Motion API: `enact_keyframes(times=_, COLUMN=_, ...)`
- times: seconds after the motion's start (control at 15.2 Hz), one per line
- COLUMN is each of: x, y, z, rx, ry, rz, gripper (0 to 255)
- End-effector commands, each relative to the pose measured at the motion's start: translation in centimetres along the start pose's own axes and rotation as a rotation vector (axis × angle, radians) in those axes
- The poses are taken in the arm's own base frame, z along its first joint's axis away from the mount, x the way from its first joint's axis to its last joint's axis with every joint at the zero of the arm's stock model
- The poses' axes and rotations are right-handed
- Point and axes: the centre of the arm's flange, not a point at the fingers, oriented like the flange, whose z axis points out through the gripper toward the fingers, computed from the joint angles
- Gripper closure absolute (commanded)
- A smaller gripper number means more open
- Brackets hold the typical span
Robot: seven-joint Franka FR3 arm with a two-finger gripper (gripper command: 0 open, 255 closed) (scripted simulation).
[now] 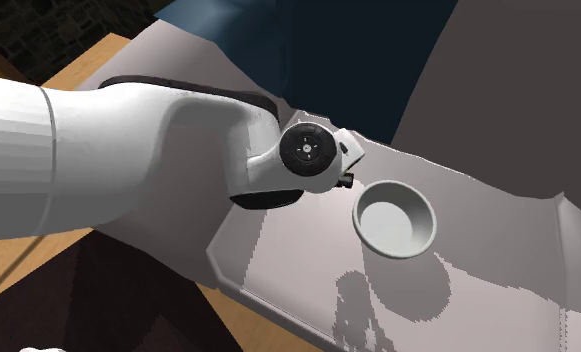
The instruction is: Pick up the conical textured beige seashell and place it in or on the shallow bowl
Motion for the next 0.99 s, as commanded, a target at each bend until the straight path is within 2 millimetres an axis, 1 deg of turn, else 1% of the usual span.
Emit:
enact_keyframes(times=0.0, x=-0.2, y=2.6, z=0.0, rx=0.0, ry=0.0, rz=-0.001, gripper=255)
enact_keyframes(times=0.92, x=-2.7, y=21.0, z=1.1, rx=0.0, ry=0.0, rz=-0.001, gripper=255)
